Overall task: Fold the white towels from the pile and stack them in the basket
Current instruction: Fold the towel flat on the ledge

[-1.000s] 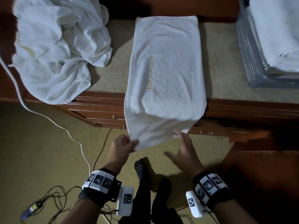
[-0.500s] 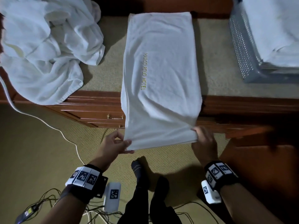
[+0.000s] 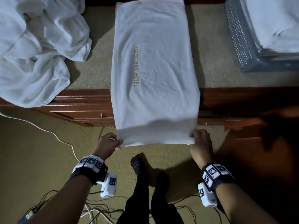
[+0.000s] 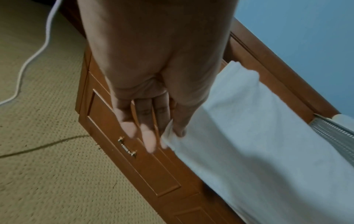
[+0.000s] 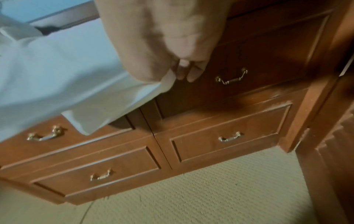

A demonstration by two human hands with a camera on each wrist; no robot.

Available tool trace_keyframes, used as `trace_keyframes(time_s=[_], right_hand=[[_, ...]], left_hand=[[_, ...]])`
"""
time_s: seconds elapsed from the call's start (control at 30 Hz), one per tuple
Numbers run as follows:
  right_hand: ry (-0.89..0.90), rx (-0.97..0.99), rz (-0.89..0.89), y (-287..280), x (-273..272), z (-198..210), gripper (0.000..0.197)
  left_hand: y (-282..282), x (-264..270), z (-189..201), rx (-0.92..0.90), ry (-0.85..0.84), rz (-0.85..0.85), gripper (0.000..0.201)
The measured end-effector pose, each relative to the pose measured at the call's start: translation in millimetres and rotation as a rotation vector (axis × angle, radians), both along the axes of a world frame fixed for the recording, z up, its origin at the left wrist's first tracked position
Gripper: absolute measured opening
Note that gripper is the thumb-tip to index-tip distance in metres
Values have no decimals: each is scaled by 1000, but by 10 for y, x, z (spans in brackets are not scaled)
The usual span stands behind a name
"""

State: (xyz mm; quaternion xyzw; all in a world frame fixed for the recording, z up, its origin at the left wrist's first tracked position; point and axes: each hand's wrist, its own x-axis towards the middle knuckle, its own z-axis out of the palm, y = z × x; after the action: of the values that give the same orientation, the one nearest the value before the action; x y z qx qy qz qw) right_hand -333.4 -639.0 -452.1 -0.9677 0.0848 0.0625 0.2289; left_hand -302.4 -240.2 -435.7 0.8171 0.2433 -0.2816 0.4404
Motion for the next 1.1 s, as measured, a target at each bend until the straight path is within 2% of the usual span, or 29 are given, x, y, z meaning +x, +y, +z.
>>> trace_keyframes(time_s=[0.1, 0.17, 0.23, 0.27, 0.33, 0.37, 0.43, 0.5, 0.63, 0.7, 0.8, 0.87, 1.0, 1.07, 1.1], right_hand=[[60, -50, 36, -76, 156, -13, 41], [168, -111, 67, -152, 205, -43, 29], [292, -138, 67, -234, 253, -65, 27], [315, -101, 28, -255, 305, -67, 32], [252, 117, -121, -219, 483, 26, 43], [206, 254, -190, -174, 608, 80, 48], [163, 537, -316, -34, 863, 181, 63], [134, 709, -408, 80, 1037, 202, 74], [82, 701, -416, 258, 1078, 216, 45], [94, 714, -433, 304, 1011, 175, 39], [124, 863, -491, 312, 887, 163, 30], [127, 928, -520, 310, 824, 154, 29], [106, 743, -472, 312, 751, 132, 26], [103, 639, -425, 291, 690, 185, 33], [104, 611, -407, 286, 657, 210, 35]], left_hand=[[5, 264, -92, 66, 55, -178, 29], [7, 428, -111, 93, 46, -170, 30], [-6, 607, -53, 66, -55, -87, 42], [-26, 696, 6, 52, -124, -43, 42], [-72, 858, 101, 12, -213, 33, 33], [-85, 907, 113, -51, -223, 91, 30], [-104, 914, 136, -181, -191, 194, 37], [-99, 856, 117, -230, -178, 239, 44], [-147, 754, 150, -266, -193, 198, 43], [-170, 749, 227, -286, -205, 128, 48], [-225, 729, 444, -406, -211, 69, 32], [-209, 671, 509, -467, -163, 68, 35], [-113, 524, 455, -472, -28, 32, 58], [-104, 493, 502, -369, -83, 53, 63], [-114, 486, 515, -244, -118, 65, 65]])
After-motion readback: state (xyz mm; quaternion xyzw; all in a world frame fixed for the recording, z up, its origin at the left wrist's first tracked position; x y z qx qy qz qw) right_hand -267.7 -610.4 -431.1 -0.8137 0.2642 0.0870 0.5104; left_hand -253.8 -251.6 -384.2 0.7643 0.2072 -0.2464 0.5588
